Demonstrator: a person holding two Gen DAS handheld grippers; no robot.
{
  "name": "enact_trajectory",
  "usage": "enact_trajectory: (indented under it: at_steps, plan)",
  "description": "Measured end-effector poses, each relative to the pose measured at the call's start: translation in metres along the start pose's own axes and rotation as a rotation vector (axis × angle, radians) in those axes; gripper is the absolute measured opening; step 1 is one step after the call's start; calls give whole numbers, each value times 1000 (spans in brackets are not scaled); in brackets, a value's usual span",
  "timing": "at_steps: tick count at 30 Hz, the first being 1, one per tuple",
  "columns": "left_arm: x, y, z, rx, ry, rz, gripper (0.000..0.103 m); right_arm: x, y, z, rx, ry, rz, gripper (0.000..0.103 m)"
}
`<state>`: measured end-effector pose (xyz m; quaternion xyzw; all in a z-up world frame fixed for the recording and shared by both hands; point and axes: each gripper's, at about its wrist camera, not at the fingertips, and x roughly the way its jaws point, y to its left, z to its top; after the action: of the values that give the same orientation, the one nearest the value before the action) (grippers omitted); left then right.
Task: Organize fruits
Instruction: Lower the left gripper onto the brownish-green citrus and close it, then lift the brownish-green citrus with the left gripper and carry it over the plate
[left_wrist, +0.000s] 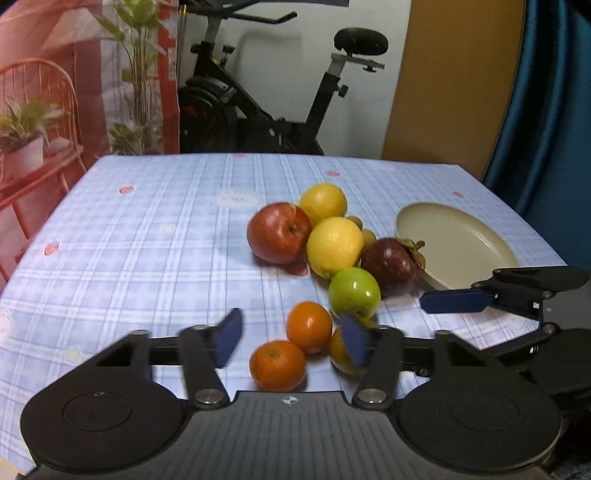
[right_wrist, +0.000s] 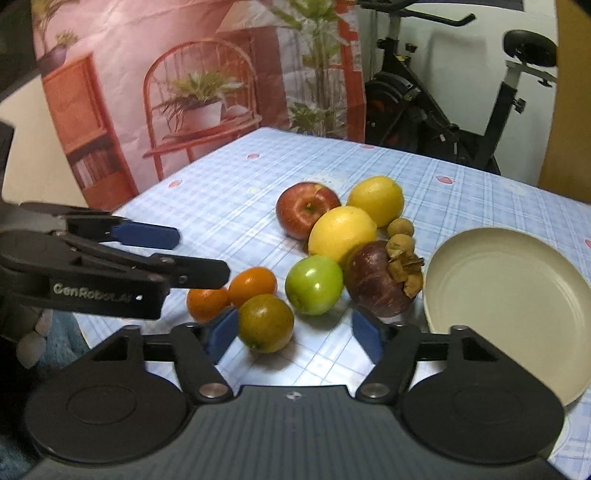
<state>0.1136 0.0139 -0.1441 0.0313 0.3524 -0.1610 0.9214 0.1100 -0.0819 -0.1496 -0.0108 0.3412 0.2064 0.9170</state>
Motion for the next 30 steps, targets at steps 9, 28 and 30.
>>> enact_trajectory:
  at_steps: [9,28,30]
  plan:
    - [4,1,1,-49,16,-130,40,12,16,-5,-77,21,42,50]
    - [42,-10,-4,-94,143,-211,41,28,11,-14,-64,5,28,43]
    - [43,-10,-3,-97,142,-213,41,29,10,-14,-59,2,26,43]
